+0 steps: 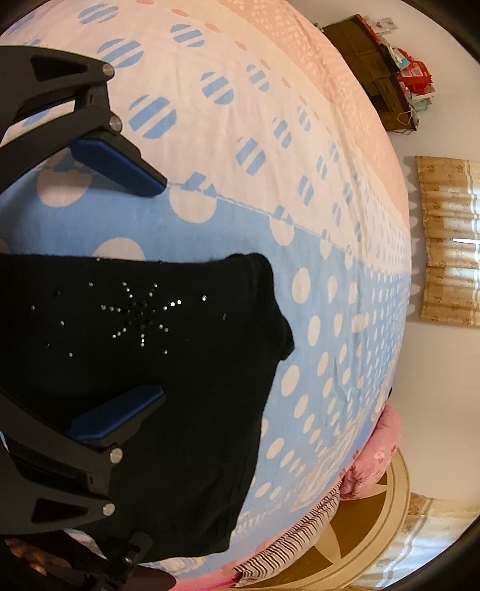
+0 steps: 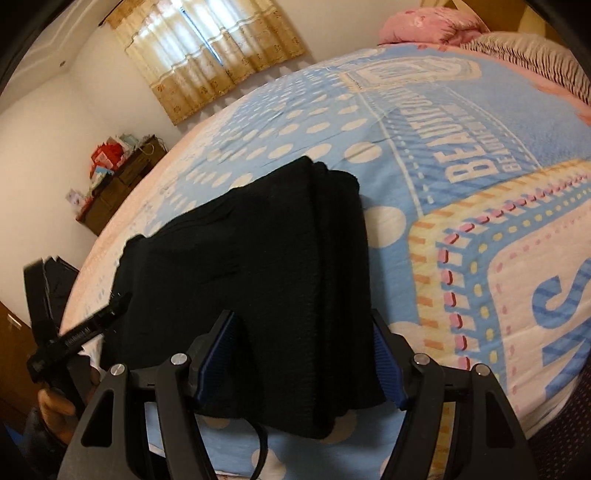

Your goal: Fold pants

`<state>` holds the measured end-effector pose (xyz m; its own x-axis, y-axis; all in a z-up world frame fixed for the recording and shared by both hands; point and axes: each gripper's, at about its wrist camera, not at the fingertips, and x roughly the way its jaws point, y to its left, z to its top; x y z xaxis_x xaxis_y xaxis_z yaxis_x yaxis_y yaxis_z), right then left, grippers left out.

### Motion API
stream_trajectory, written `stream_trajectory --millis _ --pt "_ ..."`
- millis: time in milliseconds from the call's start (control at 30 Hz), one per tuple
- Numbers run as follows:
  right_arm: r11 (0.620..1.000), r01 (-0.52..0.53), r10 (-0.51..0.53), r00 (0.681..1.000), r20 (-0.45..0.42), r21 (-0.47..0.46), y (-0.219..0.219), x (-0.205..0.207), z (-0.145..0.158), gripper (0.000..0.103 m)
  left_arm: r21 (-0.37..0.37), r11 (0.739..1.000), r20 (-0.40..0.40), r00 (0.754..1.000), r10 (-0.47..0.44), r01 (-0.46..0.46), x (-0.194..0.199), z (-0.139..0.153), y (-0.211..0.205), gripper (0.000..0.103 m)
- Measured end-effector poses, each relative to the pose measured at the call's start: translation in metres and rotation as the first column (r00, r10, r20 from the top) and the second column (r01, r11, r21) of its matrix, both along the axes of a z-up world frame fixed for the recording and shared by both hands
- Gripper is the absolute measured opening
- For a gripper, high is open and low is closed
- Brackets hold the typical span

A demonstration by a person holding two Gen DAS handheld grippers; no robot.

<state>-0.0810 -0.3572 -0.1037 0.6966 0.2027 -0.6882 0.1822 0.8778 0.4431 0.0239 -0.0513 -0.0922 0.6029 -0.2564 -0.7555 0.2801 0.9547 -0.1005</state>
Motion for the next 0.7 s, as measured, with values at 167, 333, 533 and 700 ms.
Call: stream_trajectory --millis 167,333,533,700 --pt "0.998 0.009 -0.01 1.0 0.008 0.059 -0.007 0.0 -0.004 0.07 0.006 1.0 -0.002 1.0 0.008 -0.008 0.0 -0.001 -0.001 0.103" --pt "1.0 -0.009 0.009 1.0 0.01 0.007 0.005 0.004 -0.004 0.083 0.013 1.0 -0.007 1.0 0.02 -0.02 -0.001 -0.001 -0.001 0.103" --pt "0.992 -0.036 0.033 0.999 -0.023 -0.123 0.028 0.013 -0.003 0.097 0.004 1.0 -0.027 1.0 -0.004 0.004 -0.002 -0.001 0.0 0.103" --pt "0.981 -0.019 0.015 1.0 -0.025 -0.191 0.031 0.007 0.001 0.079 0.004 1.0 -0.034 0.999 -0.01 0.01 -0.005 0.002 -0.003 0.099"
